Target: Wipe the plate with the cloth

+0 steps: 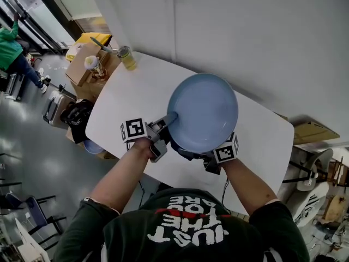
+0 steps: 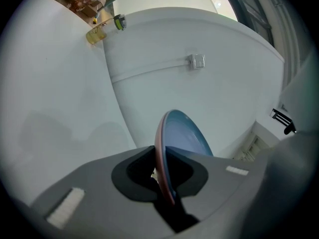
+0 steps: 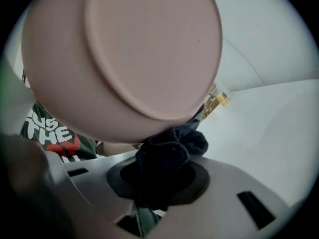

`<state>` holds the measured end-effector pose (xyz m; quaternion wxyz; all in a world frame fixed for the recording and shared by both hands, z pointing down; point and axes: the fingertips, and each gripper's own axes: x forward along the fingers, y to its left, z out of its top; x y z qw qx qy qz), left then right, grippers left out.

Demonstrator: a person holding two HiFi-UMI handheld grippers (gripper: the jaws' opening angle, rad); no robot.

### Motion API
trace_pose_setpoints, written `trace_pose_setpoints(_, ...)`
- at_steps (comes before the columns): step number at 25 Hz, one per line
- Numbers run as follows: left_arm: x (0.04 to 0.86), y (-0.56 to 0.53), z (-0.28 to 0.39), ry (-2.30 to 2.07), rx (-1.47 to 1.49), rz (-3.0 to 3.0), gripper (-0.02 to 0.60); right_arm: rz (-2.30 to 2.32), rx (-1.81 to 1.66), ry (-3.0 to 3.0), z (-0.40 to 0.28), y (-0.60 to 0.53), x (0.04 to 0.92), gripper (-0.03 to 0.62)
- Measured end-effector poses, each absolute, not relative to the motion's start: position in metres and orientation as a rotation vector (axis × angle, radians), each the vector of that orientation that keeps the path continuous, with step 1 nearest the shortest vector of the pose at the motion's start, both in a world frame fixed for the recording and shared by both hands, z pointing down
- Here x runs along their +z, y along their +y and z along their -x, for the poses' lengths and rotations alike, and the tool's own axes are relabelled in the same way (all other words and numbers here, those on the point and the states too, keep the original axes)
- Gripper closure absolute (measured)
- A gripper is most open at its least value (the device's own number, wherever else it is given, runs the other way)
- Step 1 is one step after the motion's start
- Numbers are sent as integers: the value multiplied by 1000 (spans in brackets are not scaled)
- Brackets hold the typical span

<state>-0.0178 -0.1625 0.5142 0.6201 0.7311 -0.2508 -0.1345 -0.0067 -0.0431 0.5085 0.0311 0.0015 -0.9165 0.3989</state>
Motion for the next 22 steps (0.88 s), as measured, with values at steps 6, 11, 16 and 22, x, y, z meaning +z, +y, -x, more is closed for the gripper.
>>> trace_pose_setpoints(6,489,-158,7,-495,-269,-1811,538,-138,1388,-2950,-31,-74,504,511)
trace_pose_setpoints(11,474,-131,6,-337,-50,-1987,538,-205,1507,-2978,-92,-108,493,511)
trace_pose_setpoints(16,463,-95,-19,-113,23,-2012,538,157,1587,-2917,-81,-120,472,511)
trace_pose_setpoints(22,452,-81,-40,-5,31,-1957,537,530,1653,-2886,-31,-105,461,511)
